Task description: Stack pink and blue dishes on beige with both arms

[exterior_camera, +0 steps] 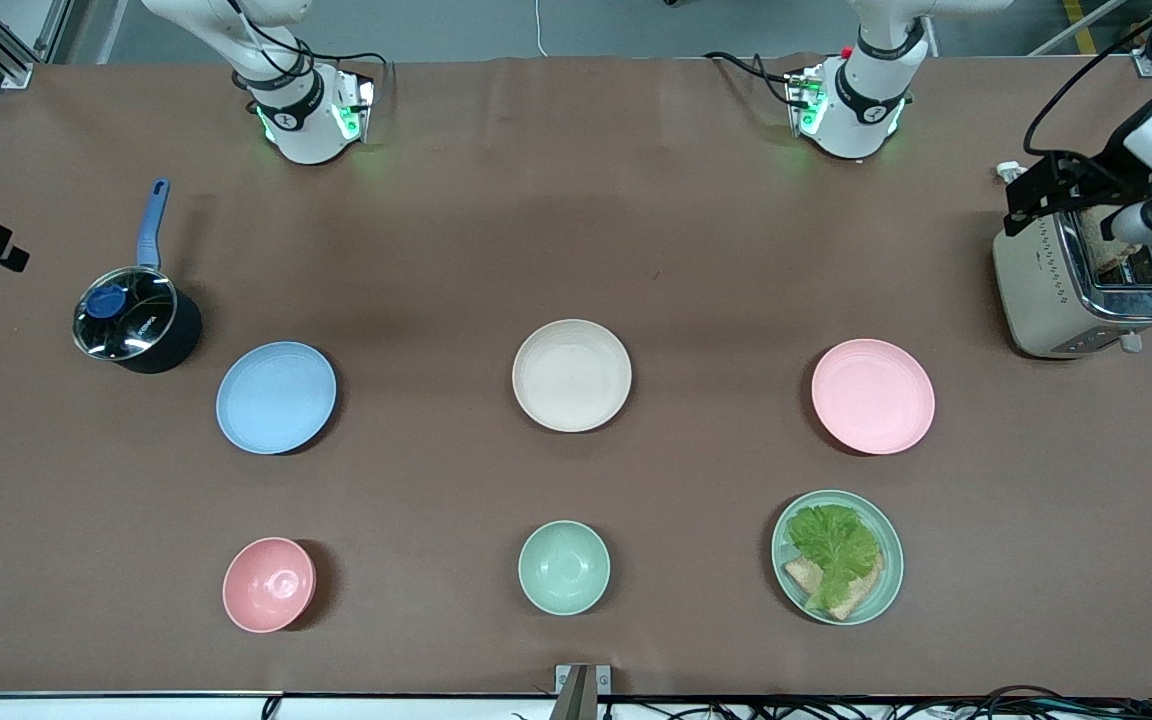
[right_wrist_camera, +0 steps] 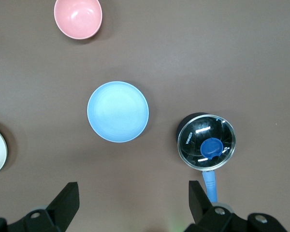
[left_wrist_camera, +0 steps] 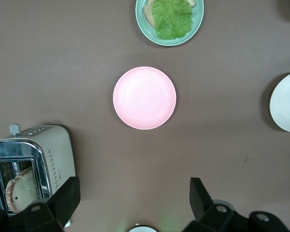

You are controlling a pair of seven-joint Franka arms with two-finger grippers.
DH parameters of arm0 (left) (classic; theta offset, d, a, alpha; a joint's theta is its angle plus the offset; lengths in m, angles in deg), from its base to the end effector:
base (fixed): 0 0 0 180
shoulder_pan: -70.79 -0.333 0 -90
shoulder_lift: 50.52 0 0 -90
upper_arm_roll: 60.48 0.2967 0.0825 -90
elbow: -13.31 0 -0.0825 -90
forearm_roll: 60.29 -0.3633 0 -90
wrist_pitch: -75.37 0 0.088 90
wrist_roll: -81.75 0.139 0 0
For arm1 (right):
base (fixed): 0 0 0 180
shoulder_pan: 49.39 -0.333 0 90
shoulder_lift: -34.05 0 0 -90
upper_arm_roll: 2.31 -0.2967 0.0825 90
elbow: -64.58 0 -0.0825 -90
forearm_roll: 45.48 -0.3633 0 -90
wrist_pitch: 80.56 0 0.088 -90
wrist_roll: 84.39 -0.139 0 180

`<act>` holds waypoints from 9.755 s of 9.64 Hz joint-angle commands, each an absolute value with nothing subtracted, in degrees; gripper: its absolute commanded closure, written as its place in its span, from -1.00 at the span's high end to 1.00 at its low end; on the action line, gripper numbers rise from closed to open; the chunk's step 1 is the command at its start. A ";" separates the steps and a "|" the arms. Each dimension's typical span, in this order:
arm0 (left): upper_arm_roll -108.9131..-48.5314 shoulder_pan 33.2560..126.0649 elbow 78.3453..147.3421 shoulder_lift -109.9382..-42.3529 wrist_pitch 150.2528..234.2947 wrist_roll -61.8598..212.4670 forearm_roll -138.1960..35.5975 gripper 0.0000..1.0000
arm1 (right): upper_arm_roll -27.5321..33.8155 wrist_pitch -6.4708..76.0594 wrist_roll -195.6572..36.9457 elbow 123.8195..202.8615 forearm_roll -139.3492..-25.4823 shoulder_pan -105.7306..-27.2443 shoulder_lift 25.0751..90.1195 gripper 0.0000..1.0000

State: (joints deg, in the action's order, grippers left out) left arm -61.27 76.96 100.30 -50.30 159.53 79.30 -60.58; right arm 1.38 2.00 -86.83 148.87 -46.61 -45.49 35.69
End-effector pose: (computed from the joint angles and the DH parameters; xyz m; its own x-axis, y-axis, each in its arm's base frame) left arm 0.5173 -0.0624 0.5900 0.9959 -0.0780 -0.0453 -0.0784 -0.9969 -0.0070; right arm 0.5230 -0.0662 0.5914 0.9834 -0.1715 -0.0594 -0.1727 -0.9849 -0.0153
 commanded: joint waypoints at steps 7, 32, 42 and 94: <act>-61.36 67.80 126.85 -63.07 198.05 80.95 -55.99 1.00 | 1.03 31.04 -72.76 167.85 -56.63 -45.01 50.02 1.00; -77.15 63.31 123.70 -71.36 200.70 95.15 -33.04 -1.00 | -1.60 58.57 -52.66 179.10 -65.69 -39.98 63.32 -0.99; -78.68 90.37 123.17 -82.23 220.89 49.07 -58.36 -1.00 | -1.87 30.36 -64.93 165.65 -68.94 -41.72 52.08 -0.99; -63.30 70.26 101.20 -46.83 159.14 84.57 -61.43 1.00 | -6.20 36.54 -98.89 165.69 -33.97 -49.83 35.73 1.00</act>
State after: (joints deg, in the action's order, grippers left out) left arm -63.36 70.31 99.22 -47.47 160.16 84.14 -62.07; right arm -8.22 39.90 -98.93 167.83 -35.26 -49.95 38.23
